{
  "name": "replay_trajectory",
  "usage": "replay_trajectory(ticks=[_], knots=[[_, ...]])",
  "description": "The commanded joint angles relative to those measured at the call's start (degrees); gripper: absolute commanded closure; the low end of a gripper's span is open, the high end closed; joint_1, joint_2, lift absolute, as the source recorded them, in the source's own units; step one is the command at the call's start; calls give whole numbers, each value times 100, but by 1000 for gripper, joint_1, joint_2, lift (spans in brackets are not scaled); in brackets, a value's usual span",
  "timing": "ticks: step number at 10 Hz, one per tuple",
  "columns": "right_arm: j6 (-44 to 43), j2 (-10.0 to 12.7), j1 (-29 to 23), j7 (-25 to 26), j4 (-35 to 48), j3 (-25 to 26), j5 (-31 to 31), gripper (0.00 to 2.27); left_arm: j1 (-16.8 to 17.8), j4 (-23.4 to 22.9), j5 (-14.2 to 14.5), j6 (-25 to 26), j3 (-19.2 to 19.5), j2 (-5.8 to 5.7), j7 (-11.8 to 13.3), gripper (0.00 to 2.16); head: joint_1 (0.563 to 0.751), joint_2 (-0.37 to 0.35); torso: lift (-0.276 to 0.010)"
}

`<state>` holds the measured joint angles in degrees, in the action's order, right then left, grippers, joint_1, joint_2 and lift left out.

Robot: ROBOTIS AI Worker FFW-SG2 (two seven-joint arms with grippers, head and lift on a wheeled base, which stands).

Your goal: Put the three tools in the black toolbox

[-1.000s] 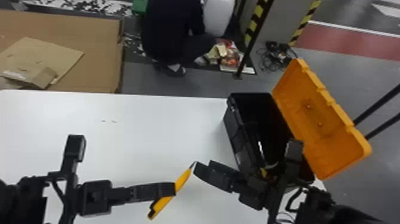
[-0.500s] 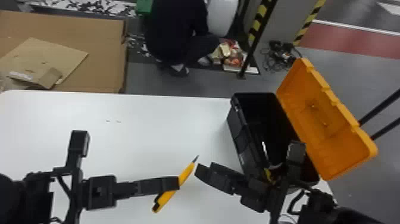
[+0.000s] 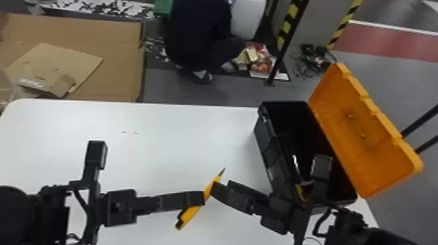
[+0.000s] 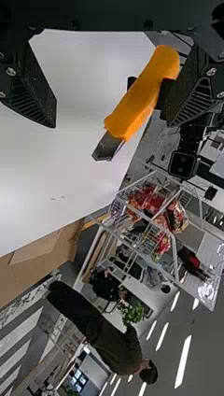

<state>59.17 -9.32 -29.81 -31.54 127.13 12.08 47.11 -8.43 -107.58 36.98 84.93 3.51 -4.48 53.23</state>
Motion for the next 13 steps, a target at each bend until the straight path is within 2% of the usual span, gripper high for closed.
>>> replay_trajectory(ticks=[1,3,5,7,8,9,10,11,13], knots=[[-15,44,45,17,-4,-57,0,144,0,0,2,-6,-26,0,4,1028,695,-185,-55],[-15,88,98,70,-4,-101,-26,191,0,0,-7,-24,-52,0,-14,1028,695,-177,-55],[-15,124,133,166,-22,-154,-35,360,-18,0,-7,-182,-52,0,-67,1028,695,-172,-55],[-15,141,160,201,-22,-206,-62,377,-27,9,-7,-270,-44,0,-119,1092,695,-161,-55],[3,141,168,210,-22,-206,-70,559,-18,17,-7,-270,-44,0,-111,1092,695,-155,-55],[55,141,186,219,-22,-206,-62,954,-9,26,-7,-270,-44,0,-119,1092,695,-152,-55],[337,141,212,316,-22,-198,0,1474,17,44,-7,-270,-61,0,-119,1092,695,-151,-55],[460,141,230,368,-22,-198,9,1659,35,61,-7,-270,-79,0,-128,1092,695,-150,-55],[460,141,221,368,-22,-189,0,1750,35,114,-16,-340,-79,0,-128,1092,695,-148,-55]])
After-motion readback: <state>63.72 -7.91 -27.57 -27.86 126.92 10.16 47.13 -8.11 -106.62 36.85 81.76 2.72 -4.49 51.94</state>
